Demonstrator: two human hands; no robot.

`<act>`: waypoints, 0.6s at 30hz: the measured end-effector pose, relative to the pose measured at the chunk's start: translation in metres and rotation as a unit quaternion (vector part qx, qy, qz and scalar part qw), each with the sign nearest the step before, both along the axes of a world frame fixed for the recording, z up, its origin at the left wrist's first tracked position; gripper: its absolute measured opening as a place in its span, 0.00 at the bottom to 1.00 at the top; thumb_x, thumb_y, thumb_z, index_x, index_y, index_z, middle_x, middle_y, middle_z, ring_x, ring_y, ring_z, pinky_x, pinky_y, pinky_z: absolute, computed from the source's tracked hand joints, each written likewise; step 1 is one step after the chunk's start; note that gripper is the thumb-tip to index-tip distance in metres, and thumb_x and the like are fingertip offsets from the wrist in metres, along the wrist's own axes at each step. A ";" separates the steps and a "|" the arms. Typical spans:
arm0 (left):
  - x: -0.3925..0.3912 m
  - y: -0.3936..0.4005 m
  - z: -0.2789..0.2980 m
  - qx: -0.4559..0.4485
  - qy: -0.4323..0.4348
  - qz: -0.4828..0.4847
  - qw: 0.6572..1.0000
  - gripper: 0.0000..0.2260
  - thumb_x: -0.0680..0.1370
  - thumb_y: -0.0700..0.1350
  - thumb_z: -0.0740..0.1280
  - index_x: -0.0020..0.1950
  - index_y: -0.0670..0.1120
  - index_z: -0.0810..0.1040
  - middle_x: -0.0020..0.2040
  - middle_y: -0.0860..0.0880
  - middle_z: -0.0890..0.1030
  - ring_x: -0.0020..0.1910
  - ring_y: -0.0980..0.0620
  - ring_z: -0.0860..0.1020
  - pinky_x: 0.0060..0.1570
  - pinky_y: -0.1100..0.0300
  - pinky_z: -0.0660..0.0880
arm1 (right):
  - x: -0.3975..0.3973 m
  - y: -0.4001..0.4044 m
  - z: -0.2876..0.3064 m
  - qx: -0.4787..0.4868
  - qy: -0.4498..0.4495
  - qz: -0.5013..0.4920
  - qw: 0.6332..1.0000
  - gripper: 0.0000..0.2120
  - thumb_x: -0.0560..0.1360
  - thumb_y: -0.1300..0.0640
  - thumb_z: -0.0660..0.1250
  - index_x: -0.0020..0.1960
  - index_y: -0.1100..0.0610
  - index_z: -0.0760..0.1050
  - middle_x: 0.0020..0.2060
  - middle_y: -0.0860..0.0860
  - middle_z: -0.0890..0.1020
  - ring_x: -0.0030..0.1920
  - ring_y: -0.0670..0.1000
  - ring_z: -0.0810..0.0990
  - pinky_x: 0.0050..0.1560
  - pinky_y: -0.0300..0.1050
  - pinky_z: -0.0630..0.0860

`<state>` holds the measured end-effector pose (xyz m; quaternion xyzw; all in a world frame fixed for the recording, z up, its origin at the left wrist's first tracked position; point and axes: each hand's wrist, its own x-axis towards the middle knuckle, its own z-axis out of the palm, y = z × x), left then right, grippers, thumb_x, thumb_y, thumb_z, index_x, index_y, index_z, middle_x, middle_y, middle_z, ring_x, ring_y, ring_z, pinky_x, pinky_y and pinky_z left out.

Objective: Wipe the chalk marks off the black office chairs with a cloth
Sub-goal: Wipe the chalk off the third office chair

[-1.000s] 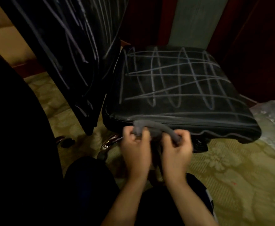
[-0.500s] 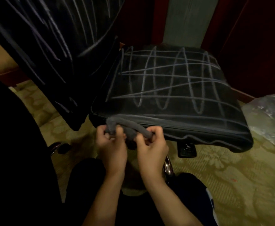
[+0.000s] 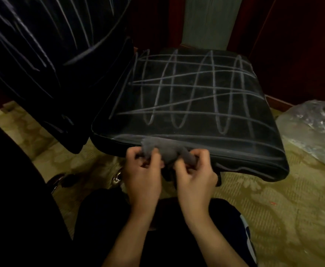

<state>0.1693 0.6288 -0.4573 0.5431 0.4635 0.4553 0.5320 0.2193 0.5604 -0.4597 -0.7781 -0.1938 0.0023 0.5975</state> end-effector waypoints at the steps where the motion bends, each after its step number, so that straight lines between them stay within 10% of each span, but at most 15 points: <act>1: -0.004 0.005 0.000 0.008 -0.002 0.009 1.000 0.08 0.79 0.39 0.69 0.46 0.51 0.73 0.39 0.45 0.83 0.33 0.58 0.82 0.34 0.64 0.78 | -0.003 0.004 0.000 -0.001 0.001 0.016 1.000 0.07 0.70 0.48 0.67 0.47 0.46 0.71 0.34 0.48 0.82 0.35 0.52 0.83 0.37 0.58 0.79; 18: 0.025 -0.031 -0.013 0.062 0.000 -0.059 0.996 0.09 0.69 0.57 0.70 0.44 0.56 0.75 0.36 0.52 0.84 0.34 0.51 0.84 0.38 0.45 0.82 | 0.019 -0.041 -0.003 -0.030 -0.030 -0.051 0.998 0.11 0.73 0.60 0.71 0.46 0.49 0.70 0.32 0.42 0.78 0.35 0.42 0.81 0.32 0.36 0.76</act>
